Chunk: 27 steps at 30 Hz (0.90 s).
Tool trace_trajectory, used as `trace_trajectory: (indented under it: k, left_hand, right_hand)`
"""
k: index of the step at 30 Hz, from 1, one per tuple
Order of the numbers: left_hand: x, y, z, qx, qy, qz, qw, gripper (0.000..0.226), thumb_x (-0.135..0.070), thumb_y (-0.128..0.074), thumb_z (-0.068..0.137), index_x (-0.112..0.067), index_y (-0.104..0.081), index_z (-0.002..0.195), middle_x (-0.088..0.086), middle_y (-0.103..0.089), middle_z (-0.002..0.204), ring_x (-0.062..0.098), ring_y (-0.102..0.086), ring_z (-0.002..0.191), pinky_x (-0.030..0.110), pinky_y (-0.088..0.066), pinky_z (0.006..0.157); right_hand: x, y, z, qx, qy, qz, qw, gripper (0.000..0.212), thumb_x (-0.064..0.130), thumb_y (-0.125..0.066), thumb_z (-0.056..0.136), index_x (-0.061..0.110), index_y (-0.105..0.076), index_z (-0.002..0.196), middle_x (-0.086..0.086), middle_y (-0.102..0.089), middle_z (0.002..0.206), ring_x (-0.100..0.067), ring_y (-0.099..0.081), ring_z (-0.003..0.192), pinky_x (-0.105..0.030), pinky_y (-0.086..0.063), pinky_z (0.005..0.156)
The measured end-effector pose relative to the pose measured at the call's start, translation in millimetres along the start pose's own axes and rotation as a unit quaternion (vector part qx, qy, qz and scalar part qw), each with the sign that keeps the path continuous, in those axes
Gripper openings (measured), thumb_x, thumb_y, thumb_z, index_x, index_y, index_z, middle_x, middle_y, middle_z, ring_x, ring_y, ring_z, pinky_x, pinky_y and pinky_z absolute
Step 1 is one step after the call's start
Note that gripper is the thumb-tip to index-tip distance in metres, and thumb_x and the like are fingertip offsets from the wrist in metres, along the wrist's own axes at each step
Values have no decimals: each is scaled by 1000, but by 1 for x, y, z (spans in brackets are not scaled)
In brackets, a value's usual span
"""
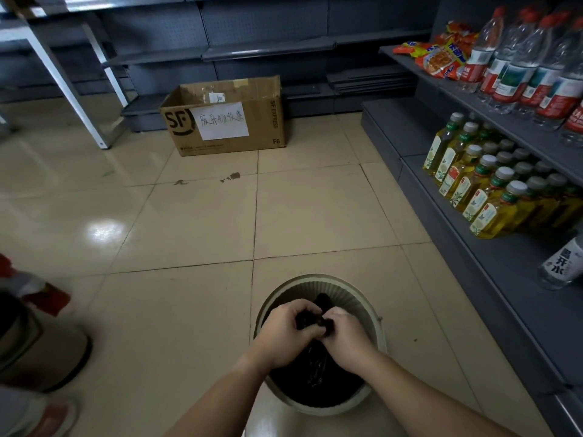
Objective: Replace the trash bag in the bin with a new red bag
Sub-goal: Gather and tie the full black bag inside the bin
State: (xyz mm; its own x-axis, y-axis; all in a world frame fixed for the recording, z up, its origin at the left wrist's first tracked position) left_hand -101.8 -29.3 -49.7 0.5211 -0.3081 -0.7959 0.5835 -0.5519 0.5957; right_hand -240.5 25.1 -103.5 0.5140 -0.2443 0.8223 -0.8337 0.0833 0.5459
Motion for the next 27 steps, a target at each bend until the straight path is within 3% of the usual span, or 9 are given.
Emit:
trace_trajectory:
  k: [2,5,8,10,16,21,24,27]
  left_hand:
    - [12,9,-4,-15,22,48,998,56,-39,-74,80,-31,-59,134,-16,-60,127,1,-51,121,28,-40,109]
    - [35,18,-7,-40,49,187,980,72,-46,-58,92,-29,-28,156,-7,-32,160,18,-24,149,42,-20,122]
    - [63,16,-14,-19,100,245,964,76,-38,-45,101,-23,0,160,-3,3,168,28,3,155,46,-5,123]
    - [79,11,-22,-4,117,261,958,78,-31,-43,102,-21,10,158,-4,16,165,28,10,154,46,-3,123]
    - [95,2,-26,-5,116,234,965,79,-23,-41,101,-20,15,157,-2,12,167,19,10,154,43,-5,124]
    - [94,4,-26,0,113,241,964,76,-25,-36,103,-19,16,157,-1,14,167,21,10,154,46,-3,123]
    - [92,5,-26,13,121,247,961,73,-27,-31,104,-19,20,156,-3,17,166,20,11,154,47,-2,122]
    - [91,7,-25,29,141,232,962,73,-30,-30,104,-23,21,155,-6,17,166,19,11,154,50,-2,122]
  right_hand:
    - [0,2,-1,-25,23,9,999,26,17,-72,84,37,-64,69,11,-58,82,2,-59,73,-13,-42,66]
    - [-2,5,-4,-33,46,5,998,27,15,-73,84,38,-69,70,8,-59,79,1,-60,77,-10,-41,63]
    - [-5,6,-7,-37,53,-10,998,19,6,-69,82,23,-74,76,5,-61,81,0,-60,79,-14,-44,65]
    - [-6,5,-7,-38,56,-15,998,15,4,-68,82,16,-77,82,3,-62,83,-2,-61,80,-13,-47,68]
    - [1,6,-11,-51,60,-1,997,22,-1,-70,79,17,-79,87,3,-63,80,-5,-62,78,-10,-45,66]
    - [23,20,-21,-68,70,27,995,19,11,-68,77,23,-80,87,0,-64,79,-7,-65,75,-16,-50,70]
    - [43,33,-26,-76,68,25,995,26,5,-65,72,23,-80,84,-1,-66,79,-7,-66,77,-21,-54,73]
    - [67,50,-30,-77,60,40,994,26,13,-65,71,35,-76,79,-2,-68,81,-8,-69,82,-29,-55,79]
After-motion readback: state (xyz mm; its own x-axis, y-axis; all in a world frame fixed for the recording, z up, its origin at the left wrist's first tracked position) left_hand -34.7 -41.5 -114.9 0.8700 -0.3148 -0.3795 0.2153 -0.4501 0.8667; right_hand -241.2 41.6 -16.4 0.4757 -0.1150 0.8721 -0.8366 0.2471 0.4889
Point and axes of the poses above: each hand's wrist, its own z-axis towards the middle knuckle, its own y-axis out of the back of the hand, x = y × z, the point moved 3 cm from there along z, towards the middle knuckle
